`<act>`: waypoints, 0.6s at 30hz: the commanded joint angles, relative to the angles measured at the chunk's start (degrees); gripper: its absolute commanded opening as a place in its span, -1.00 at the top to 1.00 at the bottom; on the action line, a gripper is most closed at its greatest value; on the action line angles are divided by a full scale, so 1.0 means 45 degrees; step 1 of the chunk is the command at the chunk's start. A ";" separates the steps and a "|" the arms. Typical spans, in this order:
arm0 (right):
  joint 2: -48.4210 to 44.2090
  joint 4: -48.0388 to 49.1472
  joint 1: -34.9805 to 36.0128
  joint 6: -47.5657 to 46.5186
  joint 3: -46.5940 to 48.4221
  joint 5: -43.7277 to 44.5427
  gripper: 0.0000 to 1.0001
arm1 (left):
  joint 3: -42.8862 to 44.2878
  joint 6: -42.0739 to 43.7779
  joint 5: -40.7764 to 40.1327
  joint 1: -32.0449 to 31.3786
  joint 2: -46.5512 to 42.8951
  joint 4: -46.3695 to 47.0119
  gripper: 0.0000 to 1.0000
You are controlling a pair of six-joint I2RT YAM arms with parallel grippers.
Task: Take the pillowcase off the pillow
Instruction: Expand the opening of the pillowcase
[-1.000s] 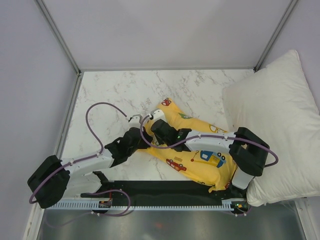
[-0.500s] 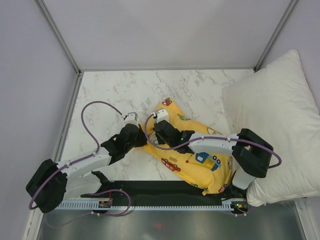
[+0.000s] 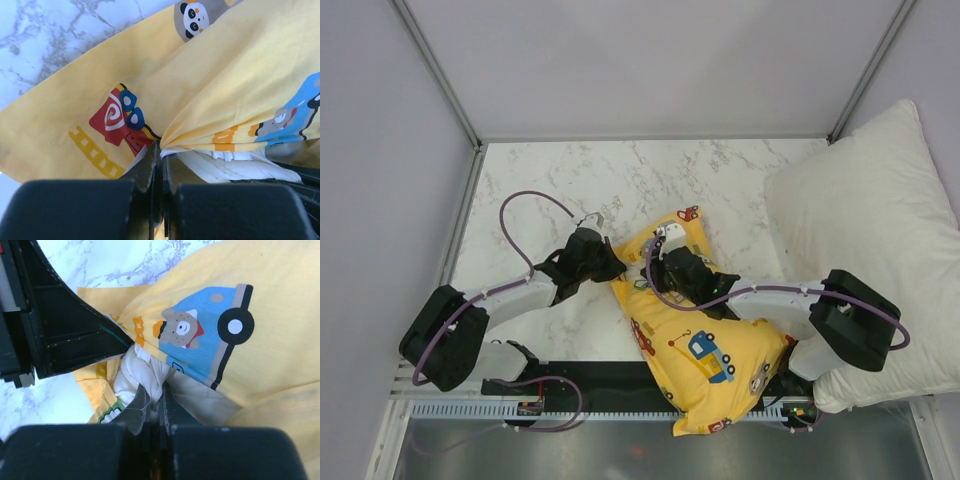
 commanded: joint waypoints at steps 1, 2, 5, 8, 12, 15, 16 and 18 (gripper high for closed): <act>-0.1199 0.0282 0.0162 0.0619 -0.1726 -0.2592 1.00 | -0.0500 0.1058 -0.4304 0.1491 0.0281 -0.0536 0.96; -0.1199 0.1314 0.0162 0.0620 -0.1766 -0.2732 1.00 | -0.0752 0.1077 -0.4128 0.1491 0.0124 -0.0186 0.95; -0.1063 0.3385 0.0104 0.0737 -0.1708 -0.3357 1.00 | -0.1066 0.1175 -0.3288 0.1472 -0.0286 0.0226 0.95; -0.0596 0.5707 -0.0072 0.1166 -0.1610 -0.4469 1.00 | -0.1437 0.1155 -0.2701 0.1471 -0.0657 0.0676 0.96; -0.0263 0.9326 -0.0540 0.2355 -0.2135 -0.5329 1.00 | -0.1673 0.1097 -0.1980 0.1471 -0.0718 0.1047 0.95; 0.0303 1.2294 -0.0990 0.3781 -0.2469 -0.5992 1.00 | -0.1751 0.1097 -0.1569 0.1471 -0.0543 0.1321 0.96; 0.0517 1.3036 -0.1068 0.4113 -0.2469 -0.6131 1.00 | -0.1751 0.1077 -0.1490 0.1471 -0.0445 0.1437 0.95; 0.1162 1.5107 -0.1127 0.5090 -0.2508 -0.6384 1.00 | -0.1790 0.1058 -0.1315 0.1471 -0.0328 0.1594 0.95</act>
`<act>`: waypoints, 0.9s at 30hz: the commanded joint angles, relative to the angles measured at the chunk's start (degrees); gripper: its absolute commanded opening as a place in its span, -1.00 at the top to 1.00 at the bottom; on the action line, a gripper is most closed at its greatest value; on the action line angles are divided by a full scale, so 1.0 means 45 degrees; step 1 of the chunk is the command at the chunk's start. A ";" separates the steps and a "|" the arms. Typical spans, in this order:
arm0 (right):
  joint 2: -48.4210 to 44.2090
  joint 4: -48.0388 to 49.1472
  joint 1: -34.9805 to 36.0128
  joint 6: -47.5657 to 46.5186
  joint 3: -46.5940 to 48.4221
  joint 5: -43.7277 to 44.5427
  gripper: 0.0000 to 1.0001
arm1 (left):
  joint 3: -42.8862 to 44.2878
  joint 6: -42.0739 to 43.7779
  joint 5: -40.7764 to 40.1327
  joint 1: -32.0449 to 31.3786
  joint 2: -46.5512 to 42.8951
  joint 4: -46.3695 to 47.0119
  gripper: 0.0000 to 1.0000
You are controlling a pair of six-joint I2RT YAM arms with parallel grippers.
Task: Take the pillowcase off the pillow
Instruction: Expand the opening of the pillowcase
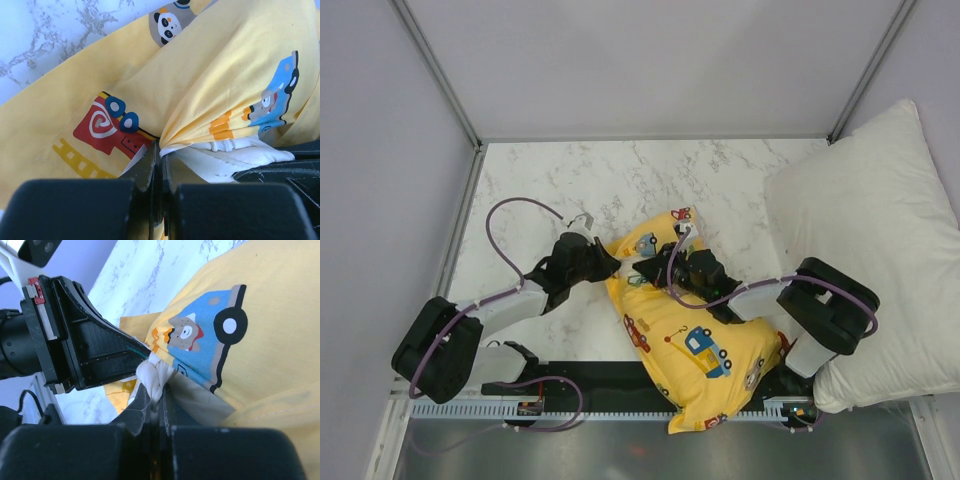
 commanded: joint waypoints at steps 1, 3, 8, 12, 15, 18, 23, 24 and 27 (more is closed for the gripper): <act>0.0269 0.7689 0.0247 0.2896 0.0216 -0.3049 1.00 | -0.0464 0.0970 -0.2474 0.0835 0.0644 -0.0227 0.95; 0.0681 0.8710 0.0208 0.3503 0.0547 -0.3205 1.00 | -0.0542 0.0951 -0.2455 0.0835 0.0683 -0.0149 0.95; 0.0176 0.7934 0.0228 0.3369 0.1581 -0.3771 1.00 | -0.0718 0.0990 -0.2455 0.0835 0.0684 0.0007 0.95; -0.0645 0.7501 0.0228 0.3270 0.2091 -0.4006 1.00 | -0.0757 0.0951 -0.2357 0.0835 0.0878 0.0202 0.95; -0.1309 0.7206 0.0228 0.3212 0.2384 -0.4085 1.00 | -0.0757 0.0912 -0.2318 0.0835 0.0957 0.0320 0.95; -0.1740 0.7576 0.0228 0.3446 0.2443 -0.4046 1.00 | -0.0757 0.0873 -0.2240 0.0835 0.1074 0.0398 0.95; -0.1702 0.9252 0.0209 0.4439 0.2560 -0.3968 1.00 | -0.0855 0.0814 -0.1987 0.0835 0.1113 0.0711 0.95; -0.1643 0.9432 0.0208 0.4578 0.2619 -0.3890 1.00 | -0.0855 0.0814 -0.1967 0.0835 0.1113 0.0750 0.95; -0.1584 0.9785 0.0208 0.4794 0.2970 -0.3948 1.00 | -0.0933 0.0833 -0.1908 0.0835 0.1172 0.0906 0.95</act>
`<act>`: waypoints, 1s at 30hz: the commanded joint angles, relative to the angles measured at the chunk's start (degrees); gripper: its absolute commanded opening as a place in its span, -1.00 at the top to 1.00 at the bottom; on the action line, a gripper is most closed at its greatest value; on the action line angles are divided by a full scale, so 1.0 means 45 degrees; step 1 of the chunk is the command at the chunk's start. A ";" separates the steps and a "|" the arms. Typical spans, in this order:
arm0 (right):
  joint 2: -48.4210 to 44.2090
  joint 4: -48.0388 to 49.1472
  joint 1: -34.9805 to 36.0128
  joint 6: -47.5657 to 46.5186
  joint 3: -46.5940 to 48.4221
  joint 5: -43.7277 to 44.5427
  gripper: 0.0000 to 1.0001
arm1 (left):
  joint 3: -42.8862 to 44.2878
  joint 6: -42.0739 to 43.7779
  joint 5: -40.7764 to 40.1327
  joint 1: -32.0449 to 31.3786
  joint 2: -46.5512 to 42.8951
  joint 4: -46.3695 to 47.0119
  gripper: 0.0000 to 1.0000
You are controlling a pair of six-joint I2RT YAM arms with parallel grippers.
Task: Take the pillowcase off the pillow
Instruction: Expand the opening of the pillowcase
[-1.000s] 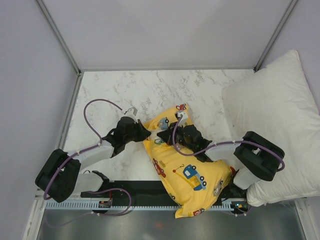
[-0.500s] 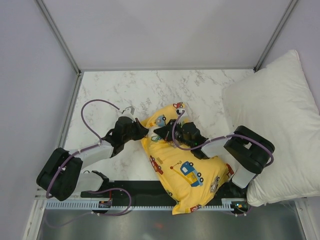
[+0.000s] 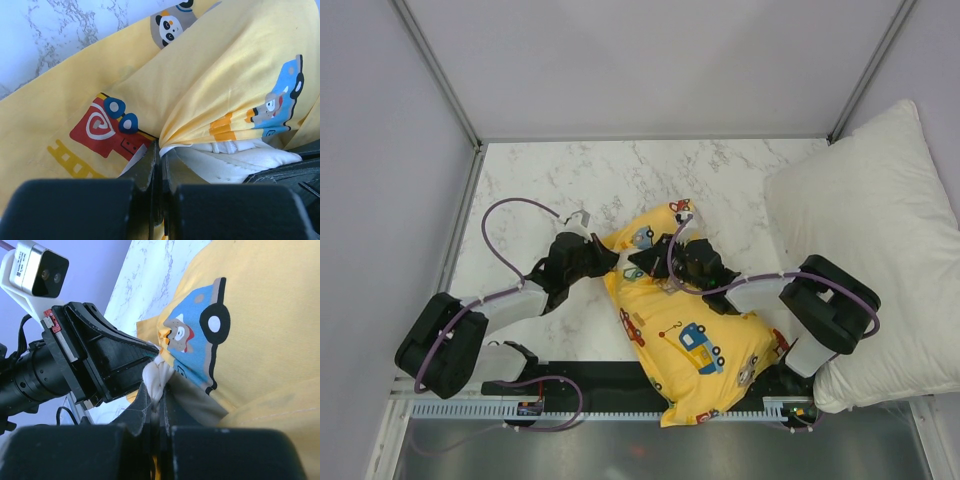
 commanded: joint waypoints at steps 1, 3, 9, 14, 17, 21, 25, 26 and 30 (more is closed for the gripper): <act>-0.1856 1.0266 0.0670 0.2390 0.2086 -0.3312 1.00 | -0.0593 0.0717 -0.1952 0.0451 0.0769 -0.0954 0.95; -0.1856 1.0461 0.0689 0.2584 0.2437 -0.3292 1.00 | -0.0652 0.0717 -0.1835 0.0451 0.0827 -0.0759 0.95; -0.1954 1.0734 0.0748 0.3208 0.3259 -0.3409 1.00 | -0.0632 0.0600 -0.1561 0.0451 0.1101 -0.0427 0.95; -0.2012 1.1047 0.1021 0.3425 0.3649 -0.3409 1.00 | -0.0613 0.0502 -0.1385 0.0451 0.1412 -0.0153 0.95; -0.2149 1.1028 0.1158 0.3425 0.3942 -0.3506 1.00 | -0.0613 0.0463 -0.1248 0.0451 0.1588 0.0022 0.95; -0.2442 1.0911 0.1295 0.3445 0.4294 -0.3624 1.00 | -0.0671 0.0463 -0.1209 0.0432 0.1784 0.0159 0.95; -0.2891 1.0716 0.1470 0.3406 0.4431 -0.3663 1.00 | -0.0788 0.0463 -0.1170 0.0432 0.1960 0.0354 0.95; -0.2988 1.0658 0.1490 0.3367 0.4431 -0.3663 1.00 | -0.0808 0.0463 -0.1170 0.0451 0.1980 0.0413 0.95; -0.3437 1.0520 0.1588 0.3250 0.4431 -0.3702 1.00 | -0.1042 0.0463 -0.1092 0.0432 0.2058 0.0686 0.96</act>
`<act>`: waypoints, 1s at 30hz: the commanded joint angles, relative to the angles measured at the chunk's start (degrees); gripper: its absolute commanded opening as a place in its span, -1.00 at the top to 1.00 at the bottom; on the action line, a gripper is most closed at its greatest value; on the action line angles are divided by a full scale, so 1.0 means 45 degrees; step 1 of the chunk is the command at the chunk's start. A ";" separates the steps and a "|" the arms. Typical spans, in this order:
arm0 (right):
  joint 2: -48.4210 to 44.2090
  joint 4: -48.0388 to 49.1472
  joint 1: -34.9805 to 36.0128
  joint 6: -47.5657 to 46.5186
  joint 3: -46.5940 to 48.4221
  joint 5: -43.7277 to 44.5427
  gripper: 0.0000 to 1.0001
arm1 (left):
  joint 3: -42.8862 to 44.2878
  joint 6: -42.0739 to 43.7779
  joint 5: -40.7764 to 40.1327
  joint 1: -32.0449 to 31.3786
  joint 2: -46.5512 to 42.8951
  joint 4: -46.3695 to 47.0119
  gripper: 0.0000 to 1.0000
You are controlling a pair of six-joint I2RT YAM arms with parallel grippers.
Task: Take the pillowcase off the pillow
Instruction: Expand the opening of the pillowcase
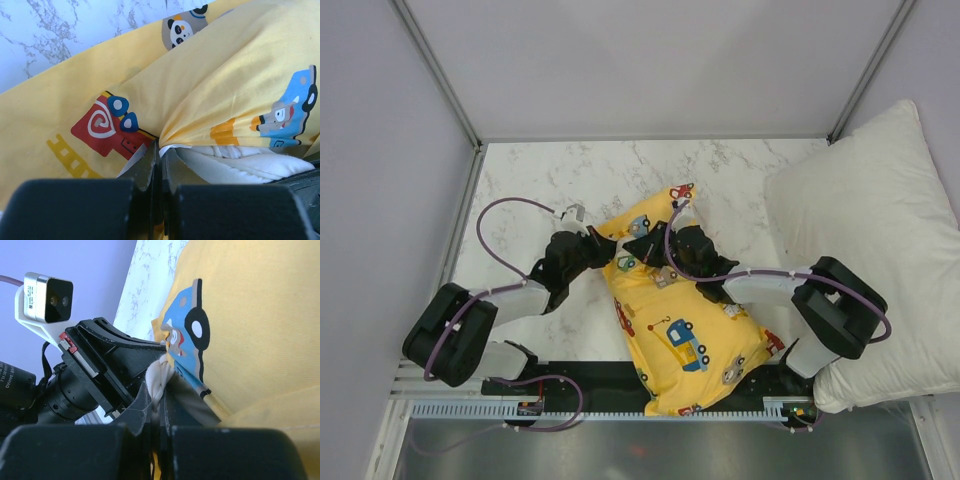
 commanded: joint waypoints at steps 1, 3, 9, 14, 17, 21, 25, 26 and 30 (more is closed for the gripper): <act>-0.3054 1.3114 0.1491 0.2205 0.2551 -0.4343 1.00 | -0.0756 0.0468 -0.1048 0.0063 0.1077 -0.2242 0.96; -0.3327 1.2939 0.1510 0.2031 0.2551 -0.4363 1.00 | -0.0873 0.0565 -0.1009 0.0063 0.1058 -0.2144 0.95; -0.3875 1.1864 0.1491 0.1424 0.2454 -0.4460 1.00 | -0.1322 0.0760 -0.0814 0.0063 0.0550 -0.1658 0.95; -0.4479 1.0928 0.1491 0.0859 0.2551 -0.4577 1.00 | -0.1517 0.1073 -0.0307 0.0063 0.0667 -0.1500 0.95; -0.4812 1.0555 0.1491 0.0740 0.2610 -0.4656 1.00 | -0.1654 0.1034 -0.0170 0.0063 0.0803 -0.1188 0.95; -0.4969 1.0535 0.1491 0.0838 0.2649 -0.4656 1.00 | -0.1538 0.1034 0.0006 0.0063 0.1038 -0.1207 0.95; -0.4988 1.0672 0.1510 0.0955 0.2747 -0.4753 1.00 | -0.1401 0.1015 0.0143 0.0082 0.1427 -0.1167 0.96; -0.5027 1.0653 0.1491 0.0955 0.2747 -0.4696 1.00 | -0.1362 0.0995 0.0104 0.0063 0.1525 -0.1167 0.96; -0.5339 1.0458 0.1491 0.0935 0.3038 -0.4890 1.00 | -0.1225 0.0956 0.0182 0.0082 0.2053 -0.0973 0.95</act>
